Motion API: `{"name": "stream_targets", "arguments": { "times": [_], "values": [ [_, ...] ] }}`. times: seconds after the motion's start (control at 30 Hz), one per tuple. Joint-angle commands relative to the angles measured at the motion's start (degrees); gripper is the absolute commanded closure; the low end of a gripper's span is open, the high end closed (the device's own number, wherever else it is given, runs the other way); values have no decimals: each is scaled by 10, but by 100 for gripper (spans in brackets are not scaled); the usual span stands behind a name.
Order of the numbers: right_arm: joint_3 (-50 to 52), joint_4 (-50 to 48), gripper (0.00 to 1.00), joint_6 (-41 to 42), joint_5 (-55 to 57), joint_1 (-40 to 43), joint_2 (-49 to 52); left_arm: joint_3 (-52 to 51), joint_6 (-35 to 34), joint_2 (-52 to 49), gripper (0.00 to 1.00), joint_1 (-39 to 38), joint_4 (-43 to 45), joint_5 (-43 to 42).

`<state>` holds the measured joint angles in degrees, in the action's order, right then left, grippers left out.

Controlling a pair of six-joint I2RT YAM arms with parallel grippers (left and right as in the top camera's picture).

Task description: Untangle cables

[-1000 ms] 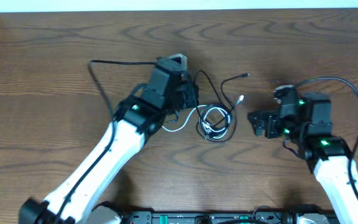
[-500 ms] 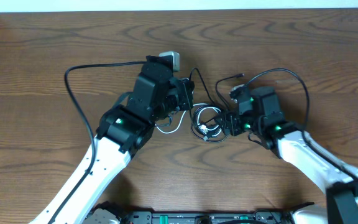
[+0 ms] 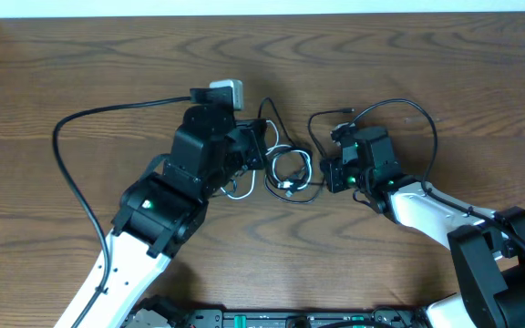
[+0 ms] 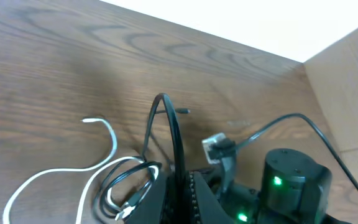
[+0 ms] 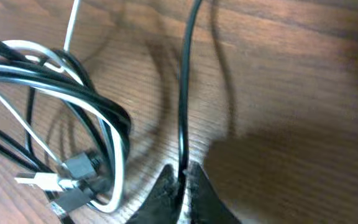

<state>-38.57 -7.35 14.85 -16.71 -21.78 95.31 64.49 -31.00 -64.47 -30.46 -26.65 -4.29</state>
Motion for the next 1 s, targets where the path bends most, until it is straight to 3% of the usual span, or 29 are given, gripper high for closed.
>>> {"name": "stream_targets", "arguments": {
  "times": [0.0,0.3,0.4,0.63,0.7,0.77,0.83,0.9,0.97],
  "values": [
    [-8,7,99,6,25,-3,6,9,19,9,92,3,-20,57],
    [-8,150,99,38,259,37,0,9,29,9,92,71,-166,285],
    [-8,206,99,38,348,95,-21,9,29,9,92,144,-180,316],
    [-8,244,99,48,393,224,-83,9,26,9,92,270,-151,322],
    [-8,246,99,58,386,277,-115,9,18,9,92,305,-132,293],
    [-8,238,99,59,348,304,-143,9,17,8,92,315,-112,211],
    [-8,215,99,58,270,309,-164,8,16,3,92,313,-85,92],
    [-8,172,99,34,116,297,-178,8,17,-18,92,297,-60,-52],
    [-8,150,99,20,37,286,-179,8,24,-34,92,282,-63,-93]
  ]
}}
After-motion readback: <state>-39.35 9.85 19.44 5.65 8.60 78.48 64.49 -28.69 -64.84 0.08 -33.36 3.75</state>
